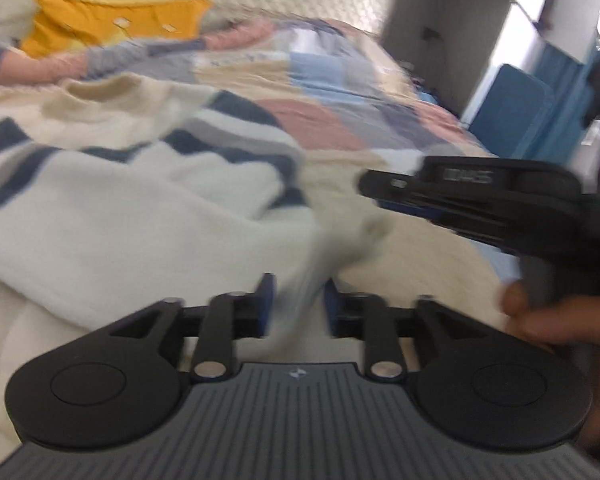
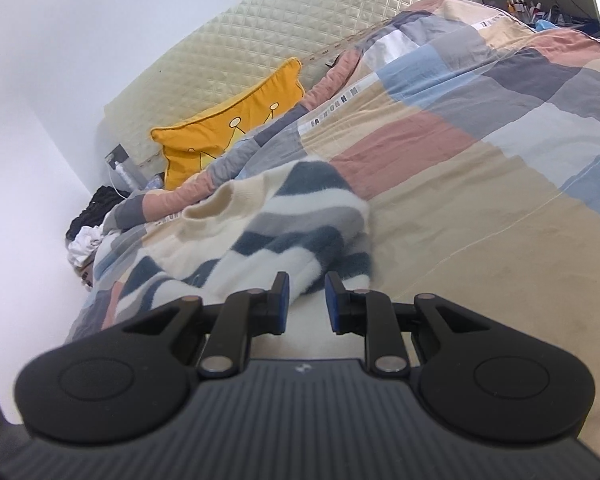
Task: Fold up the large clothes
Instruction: 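Fold the sleeve across the sweater body and open the left tool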
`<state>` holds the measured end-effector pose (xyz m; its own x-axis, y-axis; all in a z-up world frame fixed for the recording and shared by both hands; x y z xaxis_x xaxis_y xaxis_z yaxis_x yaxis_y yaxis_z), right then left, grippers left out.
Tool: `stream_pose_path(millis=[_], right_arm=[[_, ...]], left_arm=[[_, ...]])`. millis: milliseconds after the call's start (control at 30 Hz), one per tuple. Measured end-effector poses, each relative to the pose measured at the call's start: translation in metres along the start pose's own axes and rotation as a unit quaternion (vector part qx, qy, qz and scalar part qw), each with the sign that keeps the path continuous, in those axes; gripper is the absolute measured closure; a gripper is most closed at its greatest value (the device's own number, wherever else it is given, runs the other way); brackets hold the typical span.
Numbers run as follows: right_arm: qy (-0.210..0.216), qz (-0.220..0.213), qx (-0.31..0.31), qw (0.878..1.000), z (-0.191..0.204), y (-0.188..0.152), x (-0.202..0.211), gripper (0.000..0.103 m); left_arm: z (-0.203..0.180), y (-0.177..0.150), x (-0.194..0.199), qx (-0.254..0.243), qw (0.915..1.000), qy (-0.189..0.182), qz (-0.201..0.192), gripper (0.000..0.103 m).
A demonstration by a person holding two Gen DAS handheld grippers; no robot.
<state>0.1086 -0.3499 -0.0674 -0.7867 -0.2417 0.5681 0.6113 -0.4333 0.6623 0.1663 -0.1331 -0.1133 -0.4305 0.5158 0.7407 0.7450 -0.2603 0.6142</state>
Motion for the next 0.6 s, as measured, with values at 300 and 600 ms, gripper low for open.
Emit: stream_pose_path(millis=[300, 600], right_arm=[[0.017, -0.006, 0.024, 1.000, 0.021, -0.002, 0.000, 0.079], [0.035, 0.002, 0.132, 0.991, 0.073, -0.020, -0.022, 0.079]], left_arm=[[0.033, -0.003, 0.080, 0.008, 0.9983, 0.004, -0.058, 0.042], [0.136, 0.027, 0.048, 0.103, 0.9864, 0.117, -0.054, 0.042]])
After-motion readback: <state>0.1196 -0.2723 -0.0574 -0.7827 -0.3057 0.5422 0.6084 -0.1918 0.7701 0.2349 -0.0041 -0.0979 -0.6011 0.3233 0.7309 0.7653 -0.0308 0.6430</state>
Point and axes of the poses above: each gripper's, at about its wrist camera, not at the fingertips, and x roughly against the way its jaws point, z to its left, y to its top, the point moved 3 cm from there along -x, roughly the way its jaws point, and after that the axes turned 9 degrees about z, right-handed, at the moved point
